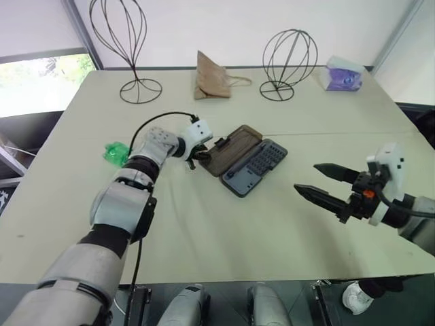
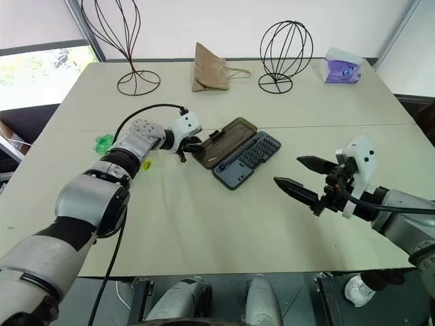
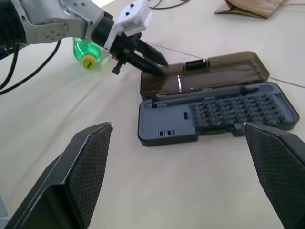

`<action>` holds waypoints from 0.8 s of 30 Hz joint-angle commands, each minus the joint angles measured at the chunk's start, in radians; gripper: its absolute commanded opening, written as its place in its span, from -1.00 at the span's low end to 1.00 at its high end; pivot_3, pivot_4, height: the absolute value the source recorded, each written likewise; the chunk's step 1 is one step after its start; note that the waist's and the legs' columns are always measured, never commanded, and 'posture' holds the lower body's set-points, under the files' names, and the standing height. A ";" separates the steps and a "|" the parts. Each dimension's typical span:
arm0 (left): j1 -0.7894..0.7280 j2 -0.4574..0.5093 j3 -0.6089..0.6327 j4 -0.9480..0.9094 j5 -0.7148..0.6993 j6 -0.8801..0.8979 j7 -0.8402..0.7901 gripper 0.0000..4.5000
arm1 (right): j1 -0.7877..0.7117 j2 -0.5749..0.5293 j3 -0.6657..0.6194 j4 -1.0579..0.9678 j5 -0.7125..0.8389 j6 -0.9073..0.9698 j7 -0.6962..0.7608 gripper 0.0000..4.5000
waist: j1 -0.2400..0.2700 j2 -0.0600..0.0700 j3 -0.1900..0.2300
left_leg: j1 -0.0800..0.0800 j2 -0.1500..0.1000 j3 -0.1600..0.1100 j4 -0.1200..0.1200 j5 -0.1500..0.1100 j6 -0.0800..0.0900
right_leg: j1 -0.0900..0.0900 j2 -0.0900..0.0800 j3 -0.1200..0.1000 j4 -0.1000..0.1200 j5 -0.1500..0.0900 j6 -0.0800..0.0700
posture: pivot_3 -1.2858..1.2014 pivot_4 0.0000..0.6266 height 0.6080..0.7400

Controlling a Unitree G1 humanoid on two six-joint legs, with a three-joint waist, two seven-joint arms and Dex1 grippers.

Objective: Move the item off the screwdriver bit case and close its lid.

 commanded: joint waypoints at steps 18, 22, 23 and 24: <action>0.014 0.101 -0.134 -0.023 0.073 -0.560 -0.291 -0.98 | -0.006 -0.054 -0.043 -0.002 0.028 -0.007 0.043 1.00 | -0.001 0.000 -0.001 | 0.000 0.000 0.001 -0.001 0.000 0.000 | 0.000 0.000 0.000 -0.001 0.000 0.000 | 0.03 -0.52 1.00; 0.024 0.112 -0.130 -0.032 0.056 -0.576 -0.337 -0.98 | -0.014 -0.051 -0.034 0.004 0.026 -0.008 0.044 1.00 | -0.001 0.000 -0.001 | 0.000 0.000 0.001 -0.001 0.000 0.000 | 0.000 0.000 0.000 -0.001 0.000 0.000 | 0.03 -0.52 1.00; 0.025 0.112 -0.128 -0.034 0.053 -0.580 -0.337 -0.98 | -0.017 -0.051 -0.030 0.005 0.024 -0.009 0.044 1.00 | 0.000 0.000 -0.001 | 0.000 0.000 0.001 -0.001 0.000 0.000 | 0.000 0.000 0.000 0.000 0.000 0.000 | 0.03 -0.52 1.00; 0.024 0.112 -0.129 -0.034 0.054 -0.581 -0.335 -0.98 | -0.020 -0.050 -0.025 0.007 0.021 -0.009 0.044 1.00 | 0.000 0.000 -0.001 | 0.000 0.000 0.001 -0.001 0.000 0.000 | 0.000 0.000 0.000 0.000 0.000 0.000 | 0.03 -0.52 1.00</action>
